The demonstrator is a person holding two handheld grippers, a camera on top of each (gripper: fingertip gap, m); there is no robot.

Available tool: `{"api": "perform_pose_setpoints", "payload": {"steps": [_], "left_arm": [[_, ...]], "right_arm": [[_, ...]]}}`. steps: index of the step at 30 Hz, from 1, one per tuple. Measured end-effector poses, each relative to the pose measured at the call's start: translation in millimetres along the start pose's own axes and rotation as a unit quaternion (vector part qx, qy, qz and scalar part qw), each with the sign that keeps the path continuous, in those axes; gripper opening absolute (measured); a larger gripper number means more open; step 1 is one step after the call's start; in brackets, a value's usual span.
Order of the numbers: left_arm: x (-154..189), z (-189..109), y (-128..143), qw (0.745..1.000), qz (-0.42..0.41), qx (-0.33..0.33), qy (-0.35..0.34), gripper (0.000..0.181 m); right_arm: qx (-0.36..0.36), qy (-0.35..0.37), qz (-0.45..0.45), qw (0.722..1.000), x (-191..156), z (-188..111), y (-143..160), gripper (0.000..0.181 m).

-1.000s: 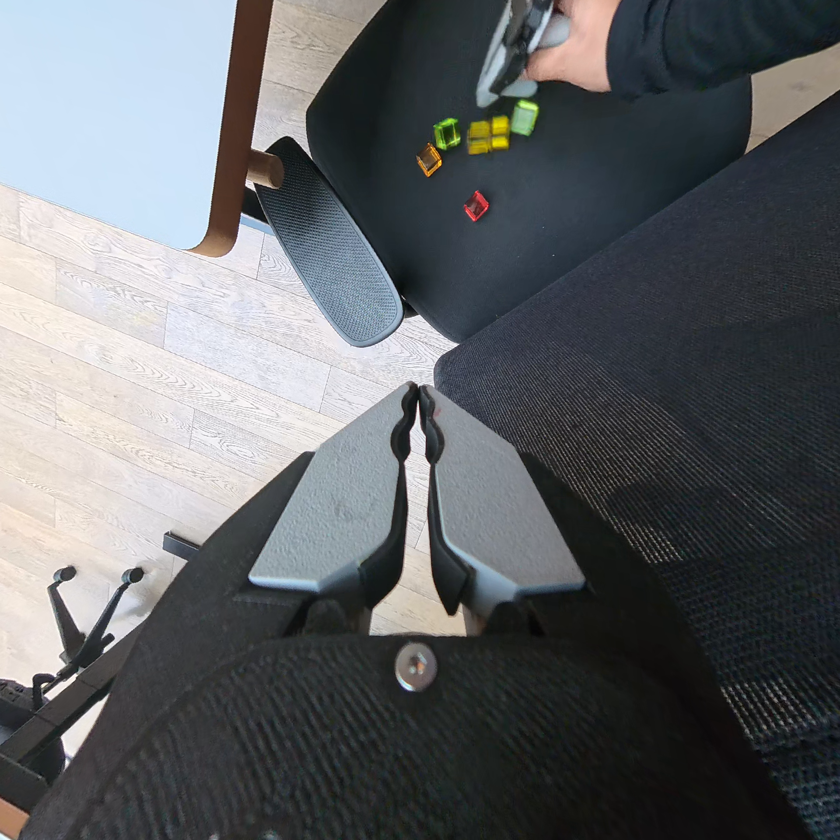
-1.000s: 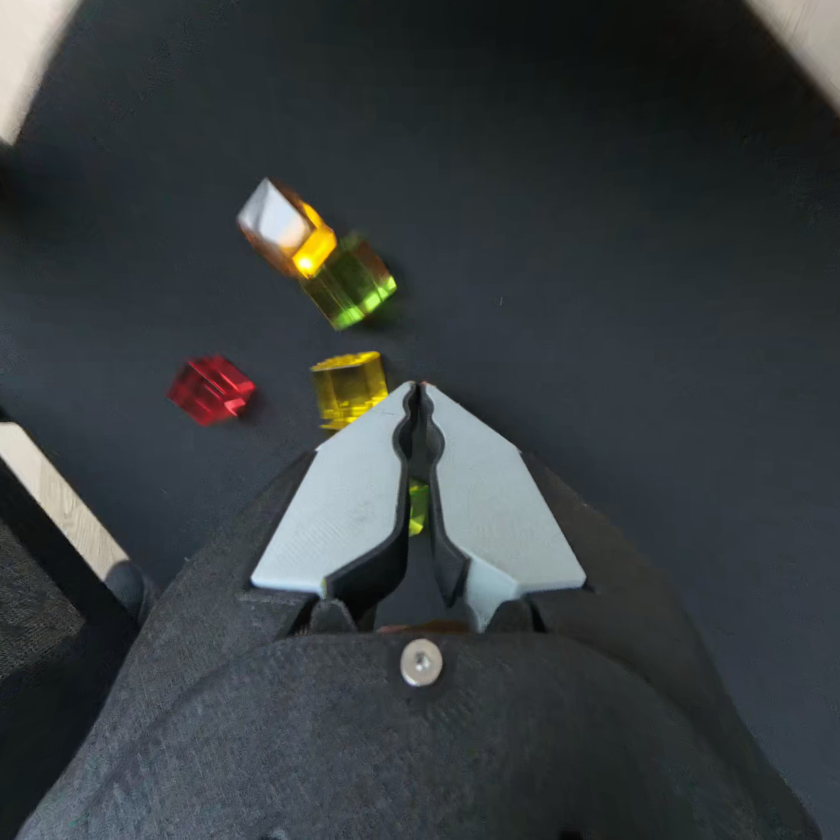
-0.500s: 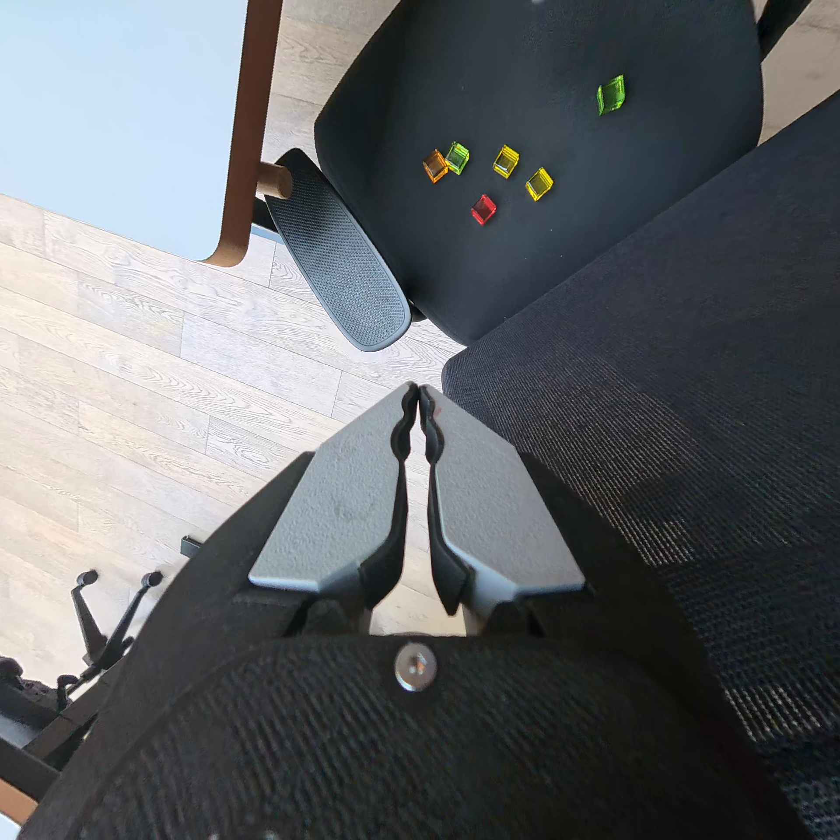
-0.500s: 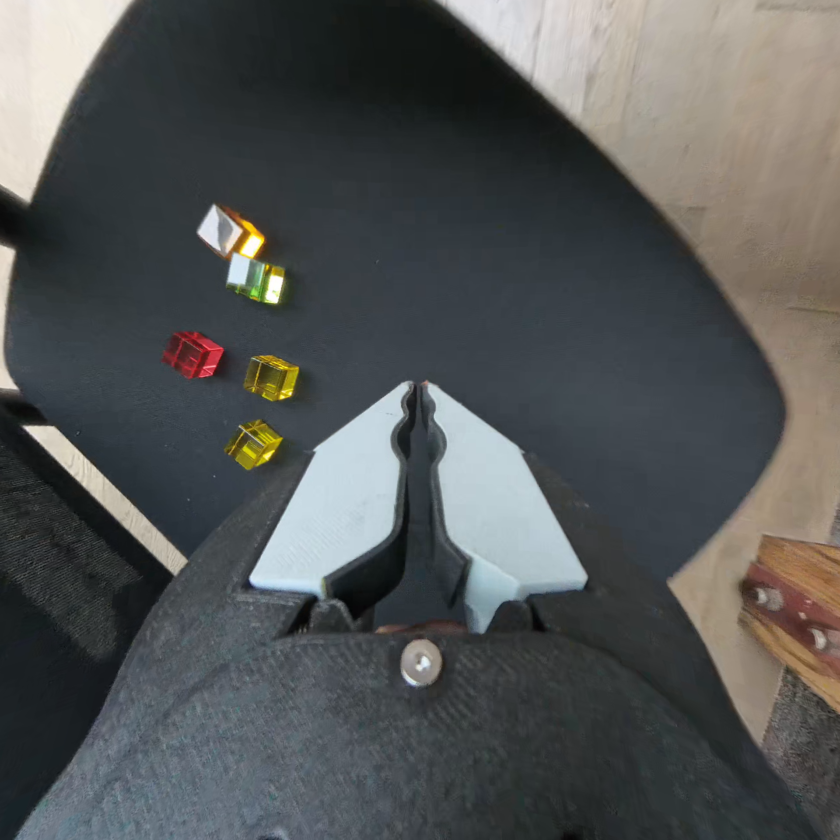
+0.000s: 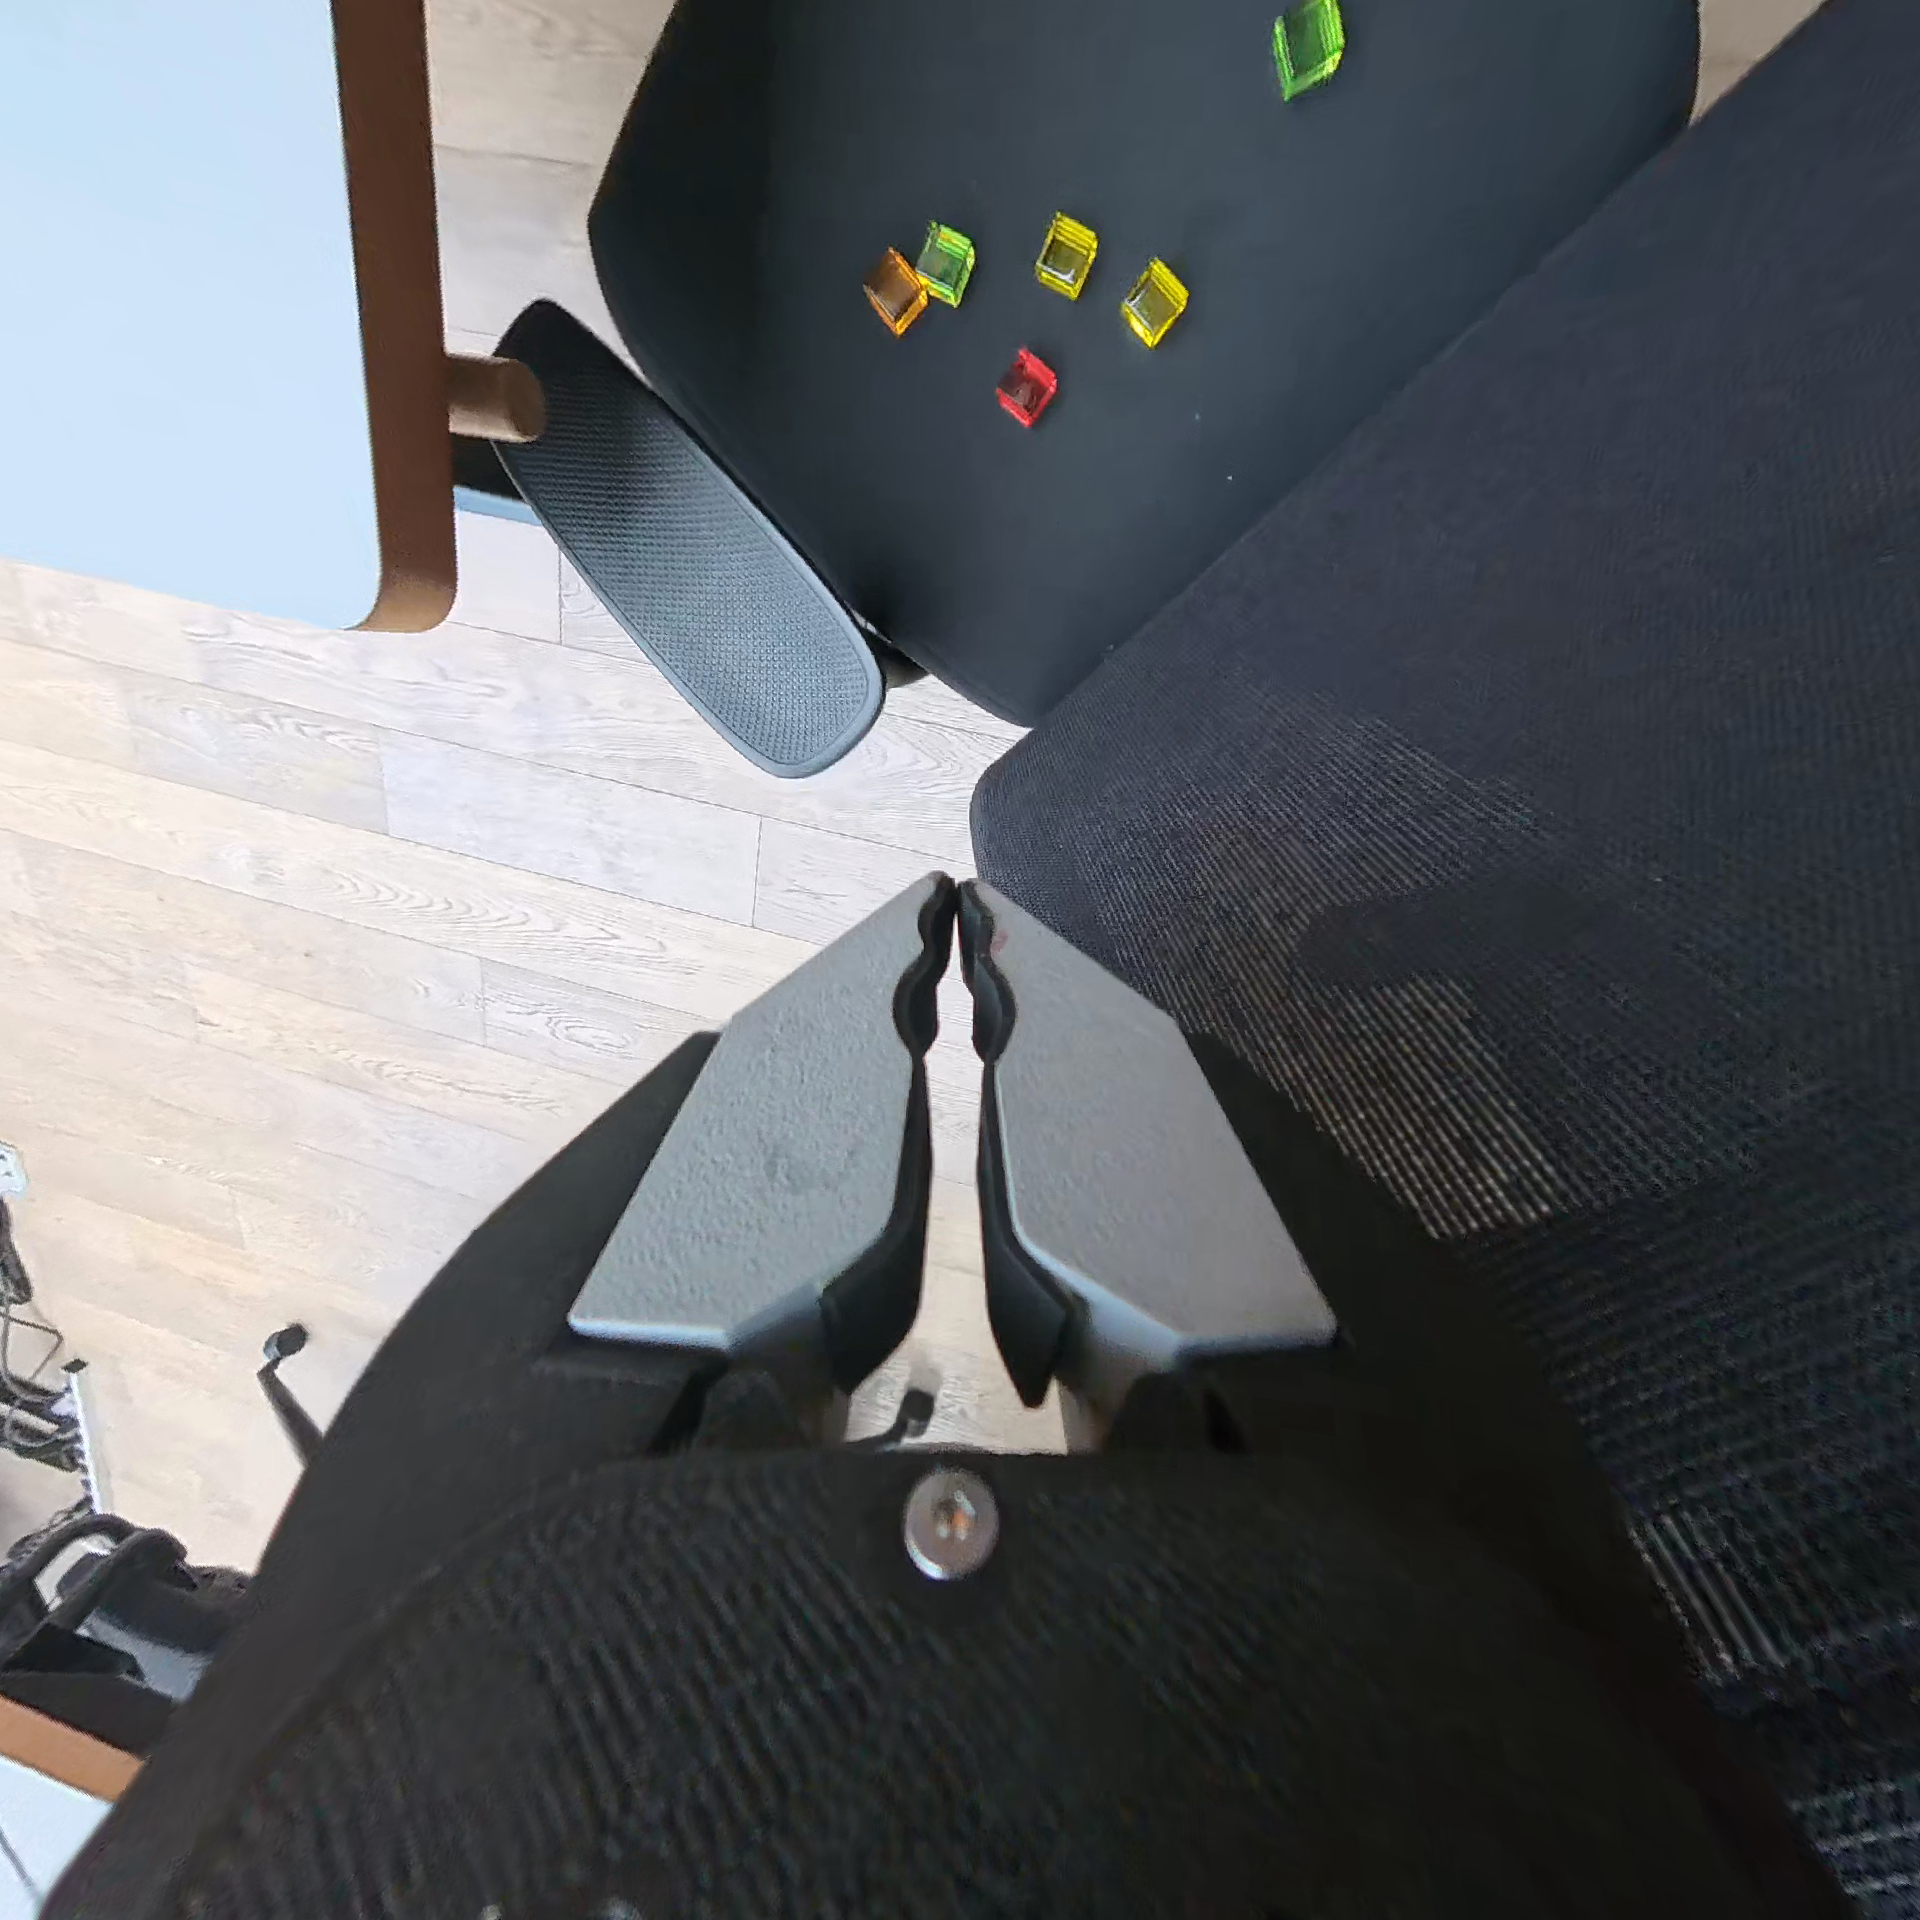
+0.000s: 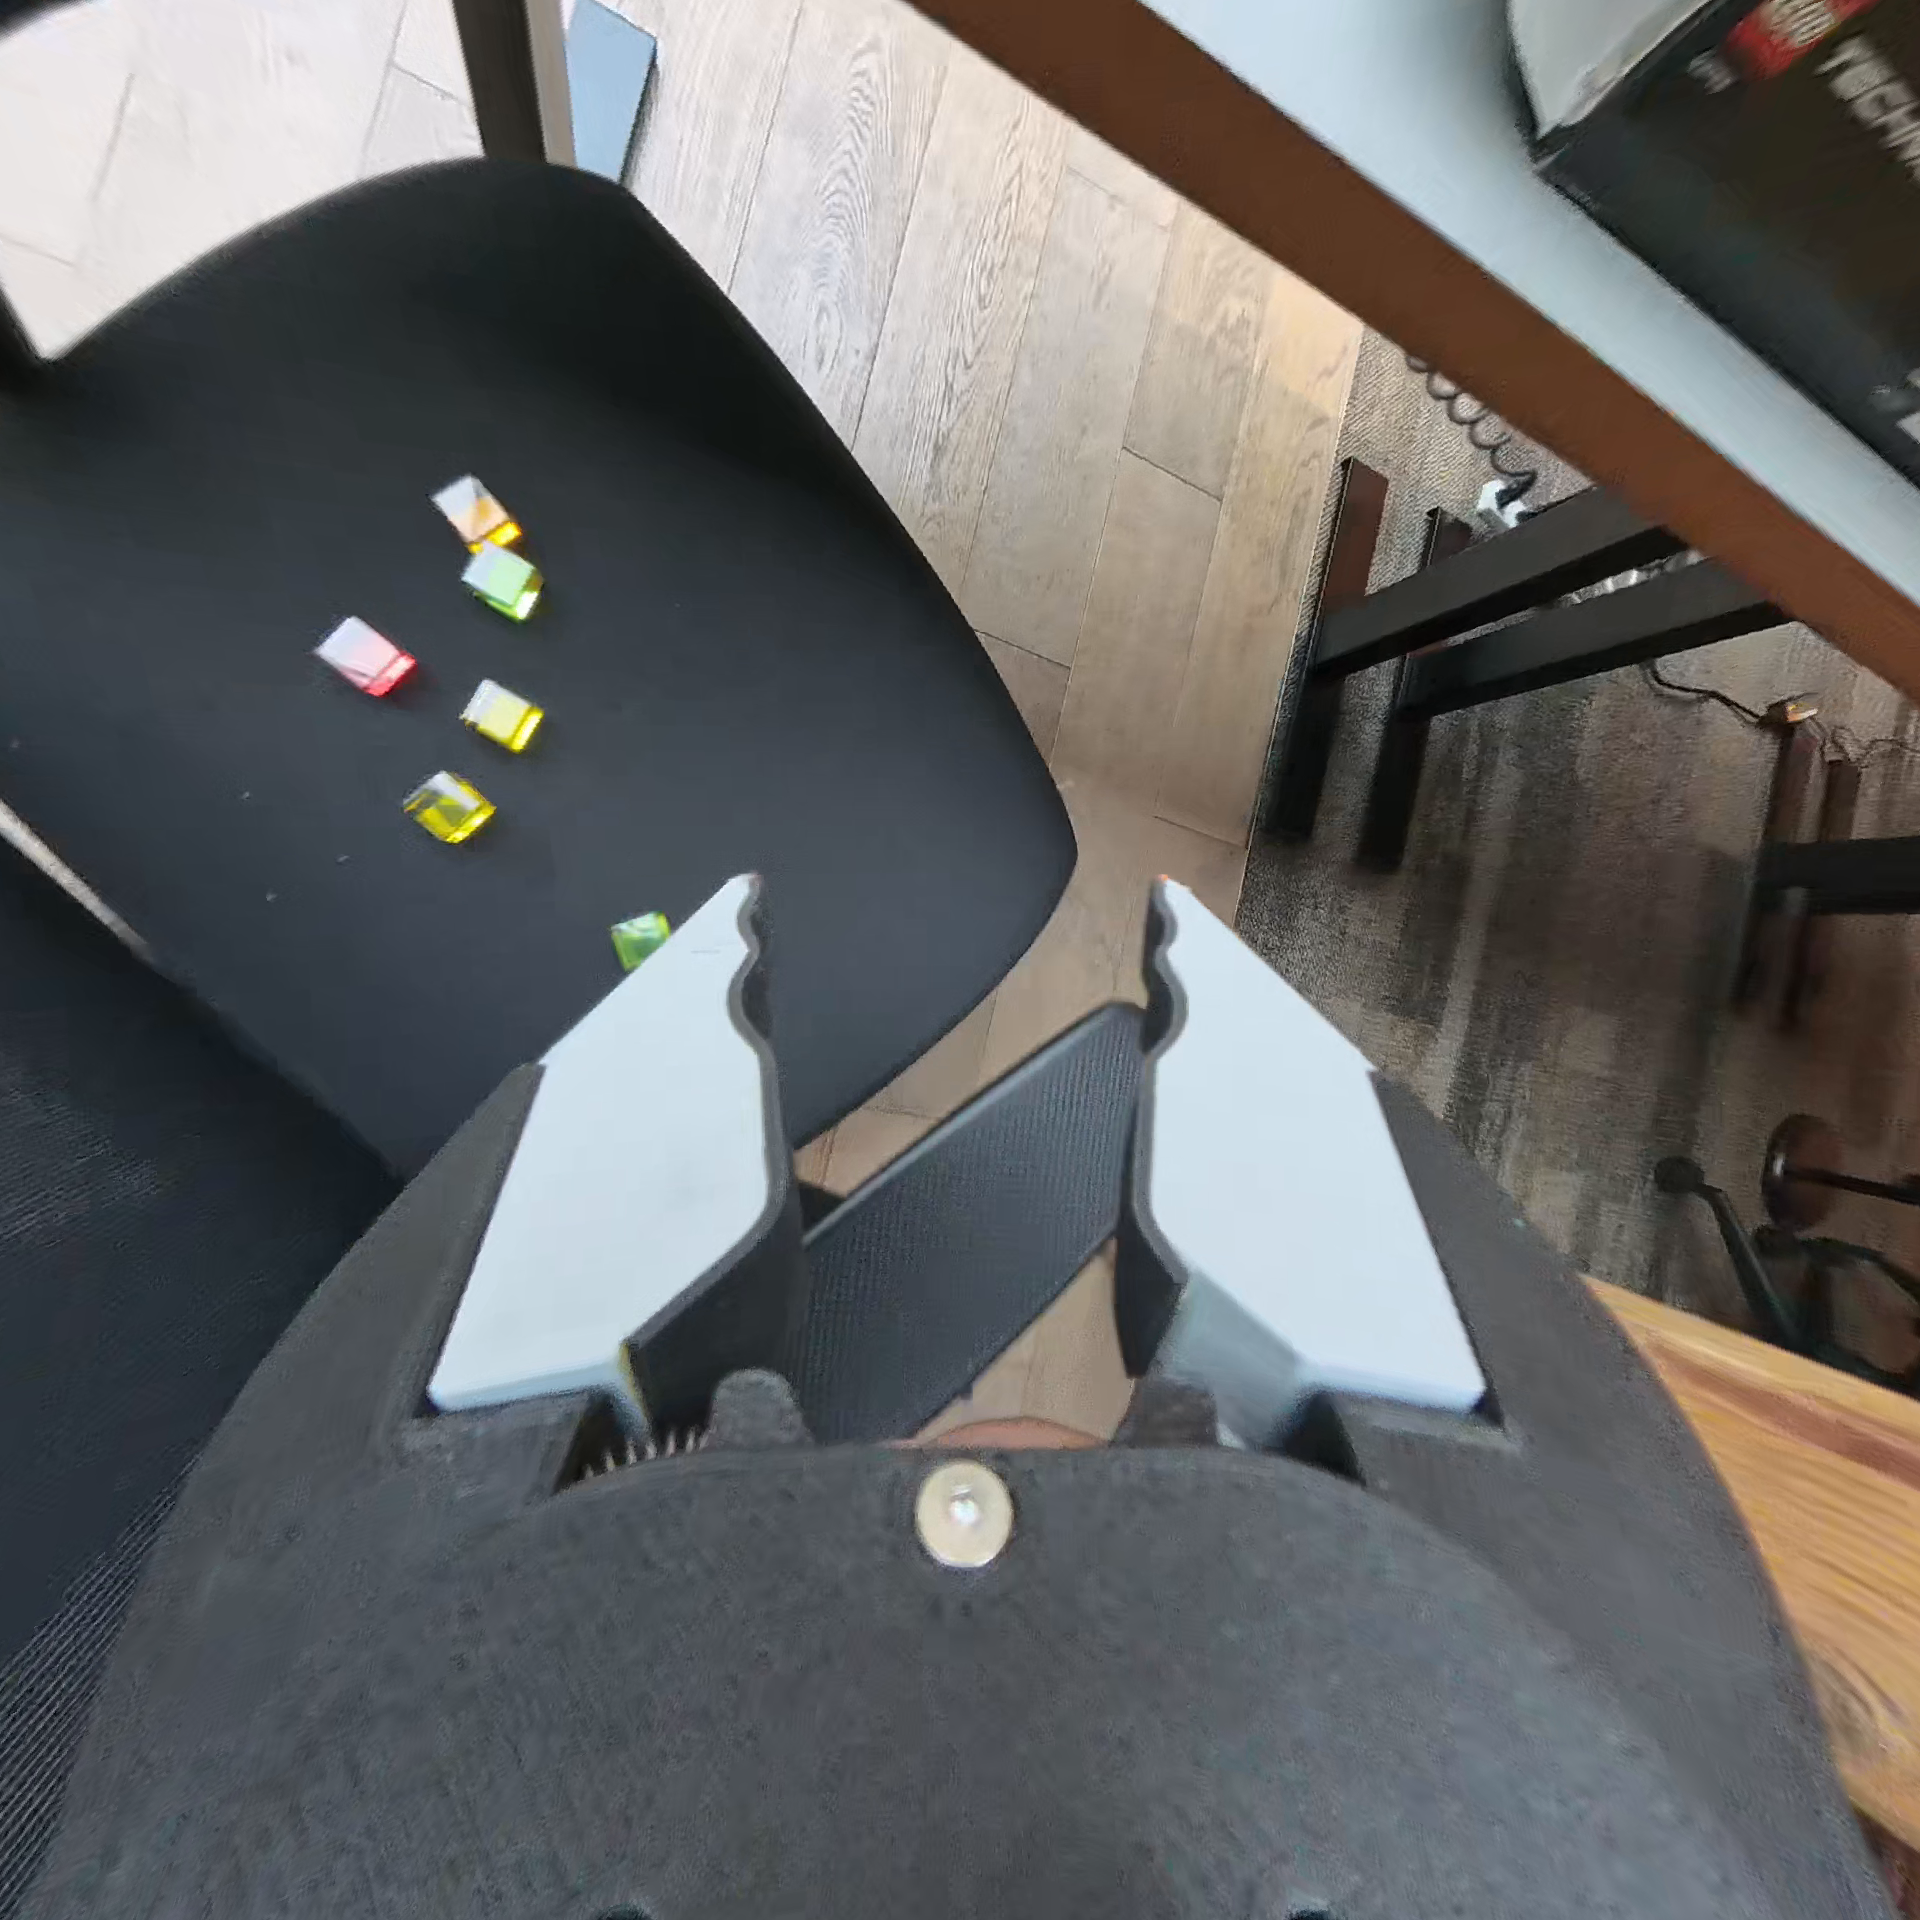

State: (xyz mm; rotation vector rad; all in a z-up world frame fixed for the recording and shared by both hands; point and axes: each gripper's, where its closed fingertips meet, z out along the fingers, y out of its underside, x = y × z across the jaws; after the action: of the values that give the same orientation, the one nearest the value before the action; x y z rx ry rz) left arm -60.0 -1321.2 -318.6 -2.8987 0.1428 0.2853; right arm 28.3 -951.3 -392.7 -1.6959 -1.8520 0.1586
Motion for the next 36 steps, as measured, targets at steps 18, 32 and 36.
{"api": "perform_pose_setpoints", "payload": {"steps": [18, 32, 36], "left_arm": [[3, -8, -11, 0.998, 0.039, 0.037, -0.018, 0.000], [-5, -4, 2, 0.999, 0.020, -0.011, -0.031, 0.000], [-16, -1, 17, 0.996, 0.014, -0.061, -0.070, 0.000]], "right_arm": [[-0.123, -0.065, -0.051, 0.989, -124, -176, 32, 0.053], [-0.089, -0.174, -0.092, 0.976, -170, -175, 15, 0.076], [-0.081, -0.167, -0.084, 0.979, -169, -175, 13, 0.079]]}}
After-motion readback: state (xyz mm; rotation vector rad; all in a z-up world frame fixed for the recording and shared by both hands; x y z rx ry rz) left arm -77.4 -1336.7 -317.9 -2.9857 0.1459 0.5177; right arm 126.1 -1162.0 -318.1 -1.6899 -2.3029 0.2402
